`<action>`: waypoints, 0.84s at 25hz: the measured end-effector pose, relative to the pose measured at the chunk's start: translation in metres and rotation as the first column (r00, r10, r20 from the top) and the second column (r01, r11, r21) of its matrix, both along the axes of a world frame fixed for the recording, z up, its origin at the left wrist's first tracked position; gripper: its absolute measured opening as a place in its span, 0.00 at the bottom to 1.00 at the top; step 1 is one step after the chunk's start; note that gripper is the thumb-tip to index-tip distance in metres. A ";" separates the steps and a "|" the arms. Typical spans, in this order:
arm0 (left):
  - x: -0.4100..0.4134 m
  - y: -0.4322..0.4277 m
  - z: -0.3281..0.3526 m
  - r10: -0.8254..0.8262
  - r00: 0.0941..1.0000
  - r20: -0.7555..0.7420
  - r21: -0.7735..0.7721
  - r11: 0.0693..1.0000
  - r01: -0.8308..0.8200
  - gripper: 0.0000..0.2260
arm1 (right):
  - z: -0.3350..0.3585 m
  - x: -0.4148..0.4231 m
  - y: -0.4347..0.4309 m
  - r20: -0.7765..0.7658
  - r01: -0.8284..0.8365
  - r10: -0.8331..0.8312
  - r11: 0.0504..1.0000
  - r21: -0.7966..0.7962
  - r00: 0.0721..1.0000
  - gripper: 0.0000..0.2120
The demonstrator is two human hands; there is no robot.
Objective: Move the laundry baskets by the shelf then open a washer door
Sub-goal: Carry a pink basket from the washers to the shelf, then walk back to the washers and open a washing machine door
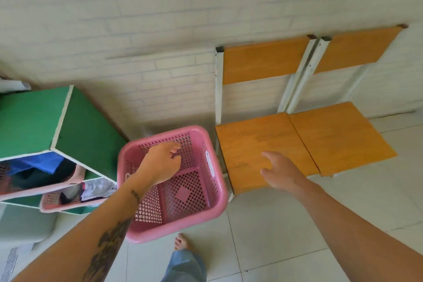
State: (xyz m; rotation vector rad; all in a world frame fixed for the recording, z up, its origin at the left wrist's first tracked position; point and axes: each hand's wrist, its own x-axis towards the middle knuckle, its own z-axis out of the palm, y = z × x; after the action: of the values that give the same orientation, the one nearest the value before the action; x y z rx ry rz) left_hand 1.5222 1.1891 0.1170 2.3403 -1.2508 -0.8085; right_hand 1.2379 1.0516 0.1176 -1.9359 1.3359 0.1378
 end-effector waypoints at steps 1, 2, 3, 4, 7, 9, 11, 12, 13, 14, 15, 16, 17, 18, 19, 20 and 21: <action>-0.023 -0.009 0.011 -0.049 0.999 0.020 -0.021 0.999 0.049 0.19 | 0.008 -0.024 -0.001 0.011 0.008 -0.008 1.000 -0.029 1.000 0.28; -0.046 -0.016 0.019 -0.090 0.995 0.045 -0.042 0.995 0.092 0.19 | 0.020 -0.047 0.000 0.014 0.022 -0.021 0.999 -0.050 1.000 0.27; -0.072 -0.024 0.030 -0.126 0.990 0.066 -0.058 0.990 0.130 0.19 | 0.029 -0.075 0.001 0.033 0.037 -0.035 0.996 -0.079 0.999 0.27; -0.095 -0.031 0.038 -0.148 0.986 0.071 -0.072 0.986 0.153 0.19 | 0.039 -0.099 0.003 0.057 0.048 -0.042 0.994 -0.101 0.997 0.26; -0.161 -0.055 0.060 -0.196 0.980 0.020 -0.094 0.976 0.197 0.19 | 0.060 -0.172 0.004 0.099 0.136 -0.123 0.981 -0.136 0.987 0.23; -0.205 -0.074 0.074 -0.256 0.966 0.022 -0.106 0.960 0.257 0.18 | 0.073 -0.221 0.003 0.108 0.212 -0.196 0.963 -0.165 0.975 0.23; -0.241 -0.092 0.086 -0.324 0.945 0.041 -0.109 0.939 0.326 0.18 | 0.082 -0.260 -0.002 0.143 0.262 -0.237 0.946 -0.189 0.961 0.25; -0.258 -0.103 0.091 -0.359 0.932 0.049 -0.109 0.926 0.362 0.18 | 0.086 -0.278 -0.003 0.157 0.297 -0.269 0.935 -0.194 0.950 0.25; -0.276 -0.114 0.096 -0.398 0.915 0.061 -0.107 0.909 0.402 0.18 | 0.089 -0.296 -0.006 0.168 0.341 -0.311 0.918 -0.202 0.936 0.26; -0.291 -0.125 0.099 -0.429 0.900 0.073 -0.102 0.895 0.435 0.18 | 0.092 -0.312 -0.008 0.164 0.380 -0.351 0.902 -0.207 0.922 0.27; -0.309 -0.139 0.102 -0.458 0.886 0.080 -0.101 0.880 0.464 0.17 | 0.096 -0.330 -0.012 0.153 0.430 -0.405 0.878 -0.211 0.902 0.27; -0.330 -0.156 0.105 -0.488 0.870 0.078 -0.109 0.863 0.494 0.17 | 0.098 -0.351 -0.018 0.148 0.470 -0.447 0.852 -0.230 0.882 0.27; -0.349 -0.172 0.107 -0.520 0.851 0.075 -0.122 0.842 0.526 0.17 | 0.099 -0.371 -0.024 0.134 0.505 -0.487 0.826 -0.251 0.863 0.27; -0.371 -0.192 0.110 -0.562 0.824 0.073 -0.140 0.812 0.566 0.17 | 0.103 -0.393 -0.032 0.121 0.541 -0.529 0.795 -0.276 0.840 0.27; -0.393 -0.212 0.112 -0.601 0.796 0.067 -0.149 0.783 0.604 0.17 | 0.106 -0.414 -0.040 0.097 0.569 -0.569 0.764 -0.303 0.817 0.27; -0.415 -0.233 0.114 -0.638 0.768 0.060 -0.159 0.753 0.638 0.17 | 0.109 -0.435 -0.049 0.074 0.586 -0.600 0.737 -0.336 0.797 0.27; -0.437 -0.257 0.114 -0.674 0.737 0.050 -0.170 0.722 0.671 0.17 | 0.113 -0.457 -0.057 0.051 0.608 -0.636 0.707 -0.361 0.770 0.27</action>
State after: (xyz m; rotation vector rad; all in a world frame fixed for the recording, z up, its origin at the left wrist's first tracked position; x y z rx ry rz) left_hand 1.0850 0.9316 0.2312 1.7037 -2.1225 -0.8631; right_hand 0.7810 0.9942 0.2308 -1.6425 2.1196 -0.4017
